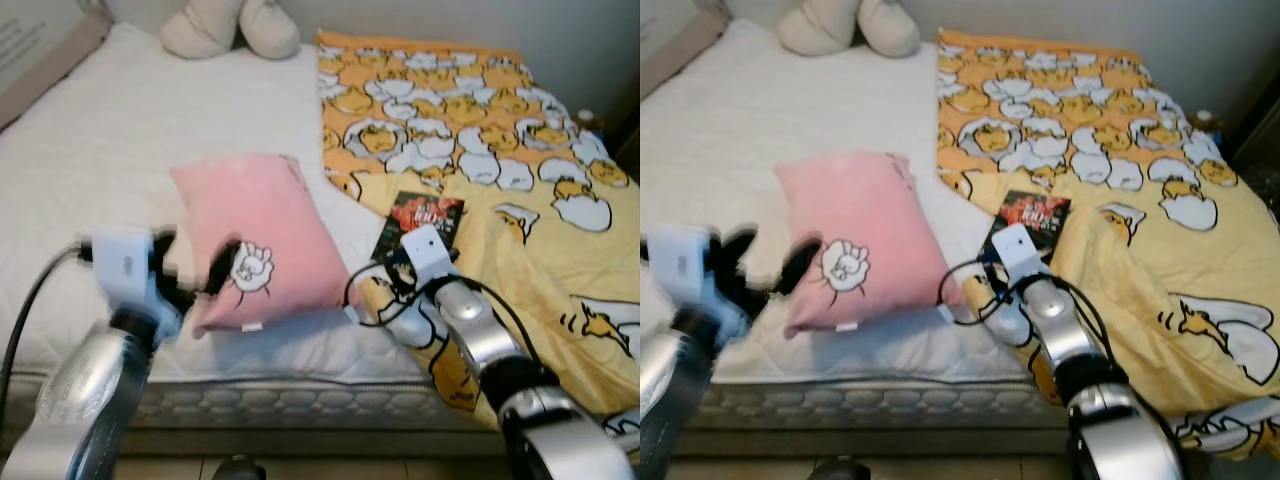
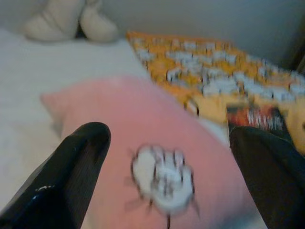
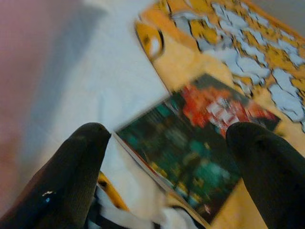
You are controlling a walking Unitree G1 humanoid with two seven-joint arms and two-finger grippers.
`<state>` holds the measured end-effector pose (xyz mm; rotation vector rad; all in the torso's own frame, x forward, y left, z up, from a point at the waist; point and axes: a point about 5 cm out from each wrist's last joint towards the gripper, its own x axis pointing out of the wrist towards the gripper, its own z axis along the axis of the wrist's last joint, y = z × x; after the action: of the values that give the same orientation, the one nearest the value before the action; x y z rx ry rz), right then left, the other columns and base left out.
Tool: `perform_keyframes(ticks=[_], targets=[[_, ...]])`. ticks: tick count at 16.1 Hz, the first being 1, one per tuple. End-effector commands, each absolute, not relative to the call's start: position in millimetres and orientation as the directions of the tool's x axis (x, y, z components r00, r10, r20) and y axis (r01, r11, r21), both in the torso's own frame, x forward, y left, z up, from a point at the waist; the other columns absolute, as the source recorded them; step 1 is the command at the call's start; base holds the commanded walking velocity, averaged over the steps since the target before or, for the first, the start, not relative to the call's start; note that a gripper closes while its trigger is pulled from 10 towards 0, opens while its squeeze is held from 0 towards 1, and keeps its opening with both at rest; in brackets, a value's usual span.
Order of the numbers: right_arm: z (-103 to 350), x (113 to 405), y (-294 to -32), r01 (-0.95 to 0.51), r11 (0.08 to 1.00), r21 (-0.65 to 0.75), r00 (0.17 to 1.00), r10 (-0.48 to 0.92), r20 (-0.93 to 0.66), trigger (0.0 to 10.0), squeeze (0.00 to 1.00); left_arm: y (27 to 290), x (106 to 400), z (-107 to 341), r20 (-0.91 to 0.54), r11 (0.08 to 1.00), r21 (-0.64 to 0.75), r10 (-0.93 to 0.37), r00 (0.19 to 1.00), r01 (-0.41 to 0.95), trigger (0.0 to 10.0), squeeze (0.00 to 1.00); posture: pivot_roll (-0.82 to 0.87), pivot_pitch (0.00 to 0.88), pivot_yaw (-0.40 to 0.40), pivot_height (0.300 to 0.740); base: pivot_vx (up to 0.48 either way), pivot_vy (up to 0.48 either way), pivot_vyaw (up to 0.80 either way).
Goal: Clean up the room
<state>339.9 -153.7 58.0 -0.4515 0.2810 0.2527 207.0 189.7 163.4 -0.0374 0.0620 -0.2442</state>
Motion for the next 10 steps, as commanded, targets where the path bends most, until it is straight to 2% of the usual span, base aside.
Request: perform_keyframes(ticks=[1,4,7,10], targets=[[52.1,339.1,-158.6,-0.279,0.876,-0.394,0.929,0.144,-0.340,10.0,0.00,186.5,196.8,163.2,-0.050,0.957,-0.010,-0.289,0.956,0.289,10.0,0.00,0.26,0.025,-0.021,0.740,0.000,0.000,0.00],[44.9,338.7,-162.9,-0.208,0.937,-0.281,0.918,0.088,-0.386,10.0,0.00,201.1,170.0,146.0,-0.064,0.978,0.053,-0.196,0.978,0.200,10.0,0.00,0.27,0.033,-0.028,0.740,0.000,0.000,0.00],[47.1,342.3,-165.3,-0.145,0.975,-0.168,0.916,0.068,-0.396,10.0,0.00,213.1,163.4,147.3,-0.023,0.985,0.126,-0.112,0.993,0.114,10.0,0.00,0.28,0.035,-0.040,0.740,0.000,0.000,0.00],[47.5,344.5,-140.4,-0.202,0.979,-0.012,0.892,0.179,-0.415,10.0,0.00,214.6,163.4,145.4,0.001,0.982,0.162,-0.098,0.995,0.096,10.0,0.00,0.29,0.035,-0.049,0.740,0.000,0.000,0.00]])
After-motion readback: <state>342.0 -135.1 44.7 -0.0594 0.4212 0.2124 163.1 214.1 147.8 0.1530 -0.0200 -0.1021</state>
